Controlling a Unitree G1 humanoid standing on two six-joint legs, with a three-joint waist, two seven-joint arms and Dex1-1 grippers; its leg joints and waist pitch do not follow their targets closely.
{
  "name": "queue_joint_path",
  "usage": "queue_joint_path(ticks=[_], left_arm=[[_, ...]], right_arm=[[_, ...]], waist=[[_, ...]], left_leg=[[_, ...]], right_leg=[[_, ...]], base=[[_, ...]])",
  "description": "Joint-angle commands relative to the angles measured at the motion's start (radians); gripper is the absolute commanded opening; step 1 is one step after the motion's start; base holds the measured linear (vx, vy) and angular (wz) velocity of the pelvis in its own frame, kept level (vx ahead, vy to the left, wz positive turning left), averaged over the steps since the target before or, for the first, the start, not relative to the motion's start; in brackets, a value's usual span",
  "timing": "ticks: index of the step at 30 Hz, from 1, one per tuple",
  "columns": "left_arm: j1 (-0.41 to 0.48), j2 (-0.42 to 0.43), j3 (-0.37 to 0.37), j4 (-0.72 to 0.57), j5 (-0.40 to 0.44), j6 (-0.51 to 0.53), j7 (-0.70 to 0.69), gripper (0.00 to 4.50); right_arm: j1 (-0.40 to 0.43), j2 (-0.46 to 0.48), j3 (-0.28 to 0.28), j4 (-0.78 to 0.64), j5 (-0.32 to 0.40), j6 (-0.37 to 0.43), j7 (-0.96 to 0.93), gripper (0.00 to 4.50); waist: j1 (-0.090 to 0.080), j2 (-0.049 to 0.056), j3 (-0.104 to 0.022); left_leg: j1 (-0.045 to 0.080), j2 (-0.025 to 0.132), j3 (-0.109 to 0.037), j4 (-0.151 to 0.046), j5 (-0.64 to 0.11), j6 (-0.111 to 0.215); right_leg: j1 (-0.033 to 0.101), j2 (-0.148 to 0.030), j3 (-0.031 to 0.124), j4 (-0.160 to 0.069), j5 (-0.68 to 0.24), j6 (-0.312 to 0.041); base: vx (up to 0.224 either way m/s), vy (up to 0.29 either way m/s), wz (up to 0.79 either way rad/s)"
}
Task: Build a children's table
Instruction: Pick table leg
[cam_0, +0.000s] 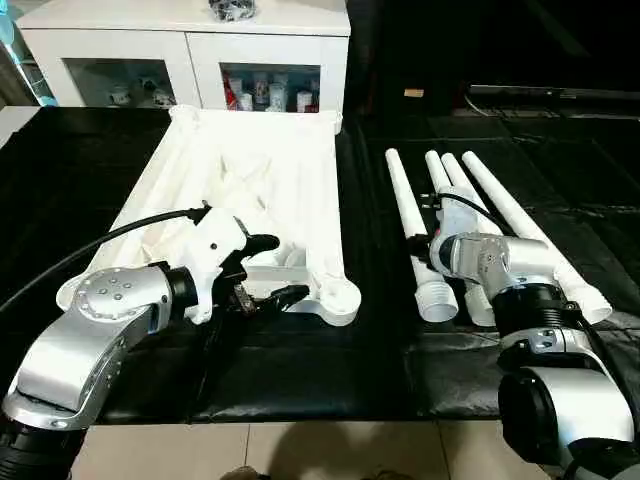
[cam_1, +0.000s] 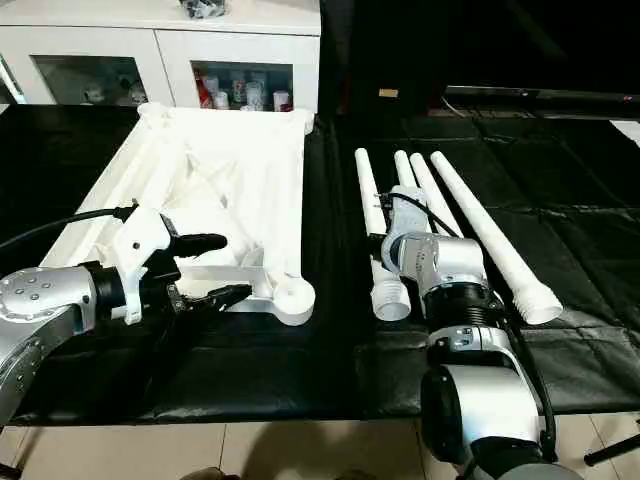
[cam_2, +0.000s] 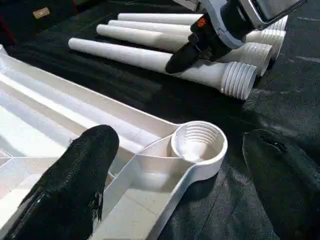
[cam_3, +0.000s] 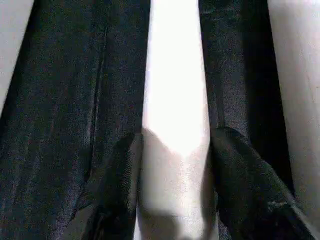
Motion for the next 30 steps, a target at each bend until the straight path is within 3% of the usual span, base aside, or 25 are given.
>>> queue_joint_path(ticks=[1,8,10,13,15,16,19,22,24,25,27,30], left_arm=[[-0.005,0.003,-0.01,-0.02,0.0,0.005,0.007,4.5],[-0.014,-0.002,-0.011,-0.005,0.011,-0.009,0.016,4.5],[-0.03,-0.017,-0.001,0.011,0.019,-0.021,0.039,4.5],[-0.078,-0.078,0.051,0.055,0.01,-0.034,0.114,4.5],[-0.092,-0.098,0.07,0.068,-0.001,-0.031,0.135,4.5],[-0.149,-0.154,0.13,0.113,-0.031,-0.023,0.201,4.5],[-0.216,-0.205,0.175,0.157,-0.073,0.017,0.251,4.5],[-0.28,-0.263,0.166,0.195,-0.072,0.016,0.298,4.5],[-0.321,-0.325,0.155,0.225,-0.074,-0.002,0.325,4.5],[-0.364,-0.387,0.174,0.264,-0.101,0.007,0.364,4.5],[-0.383,-0.411,0.188,0.283,-0.113,0.015,0.383,4.5],[-0.421,-0.451,0.215,0.313,-0.155,0.031,0.403,4.5]], right_arm=[[0.008,-0.001,-0.011,-0.015,0.003,-0.022,-0.015,1.8],[0.022,-0.008,0.008,-0.06,0.0,-0.1,0.018,1.8],[0.021,-0.006,-0.015,-0.095,0.022,-0.111,0.021,1.8],[0.021,-0.017,-0.028,-0.181,0.058,-0.087,0.059,1.8],[0.021,-0.019,-0.031,-0.201,0.069,-0.093,0.074,1.8],[0.019,-0.022,-0.048,-0.256,0.109,-0.102,0.118,1.8],[0.03,-0.029,-0.06,-0.319,0.175,-0.079,0.201,1.79],[0.059,-0.046,-0.053,-0.383,0.236,-0.049,0.3,1.79],[0.09,-0.04,-0.071,-0.448,0.315,-0.061,0.394,1.78],[0.114,-0.013,-0.131,-0.526,0.452,-0.031,0.481,1.78],[0.121,-0.001,-0.161,-0.554,0.511,-0.007,0.505,1.78],[0.152,-0.001,-0.167,-0.603,0.563,0.004,0.556,1.78]], waist=[[0.002,-0.003,-0.068],[0.002,-0.001,-0.069],[0.002,0.0,-0.069],[0.004,0.005,-0.069],[0.004,0.001,-0.069],[0.004,0.003,-0.068],[0.007,-0.002,-0.072],[0.015,-0.006,-0.074],[0.019,-0.001,-0.074],[0.023,0.002,-0.076],[0.029,-0.002,-0.078],[0.033,-0.003,-0.074]], left_leg=[[0.017,0.061,-0.014,-0.063,-0.111,-0.018],[0.018,0.062,-0.014,-0.063,-0.115,-0.019],[0.018,0.062,-0.014,-0.062,-0.115,-0.018],[0.018,0.062,-0.017,-0.063,-0.122,-0.019],[0.018,0.061,-0.016,-0.062,-0.129,-0.018],[0.018,0.06,-0.015,-0.063,-0.136,-0.017],[0.015,0.059,-0.016,-0.059,-0.118,-0.001],[0.013,0.062,-0.018,-0.056,-0.074,0.035],[0.013,0.062,-0.014,-0.053,-0.072,0.049],[0.013,0.064,-0.017,-0.052,-0.065,0.059],[0.013,0.066,-0.019,-0.053,-0.069,0.077],[0.015,0.065,-0.017,-0.054,-0.086,0.066]], right_leg=[[0.05,-0.076,0.049,-0.065,-0.121,-0.205],[0.05,-0.076,0.049,-0.065,-0.11,-0.206],[0.051,-0.075,0.049,-0.065,-0.105,-0.208],[0.053,-0.075,0.049,-0.064,-0.105,-0.202],[0.054,-0.074,0.049,-0.067,-0.099,-0.203],[0.054,-0.073,0.048,-0.068,-0.105,-0.204],[0.061,-0.075,0.048,-0.066,-0.069,-0.211],[0.062,-0.079,0.047,-0.062,-0.03,-0.227],[0.064,-0.079,0.049,-0.069,-0.024,-0.228],[0.064,-0.08,0.048,-0.066,-0.011,-0.237],[0.065,-0.082,0.046,-0.067,-0.01,-0.245],[0.061,-0.082,0.044,-0.073,-0.057,-0.246]], base=[[0.0,0.0,0.0],[0.0,0.0,0.0],[0.0,0.0,0.0],[0.0,0.0,0.0],[0.0,0.0,0.0],[0.0,0.0,0.0],[0.0,0.0,0.0],[0.0,0.0,0.0],[0.0,0.0,0.0],[0.0,0.0,0.0],[0.0,0.0,0.0],[0.0,0.0,0.0]])
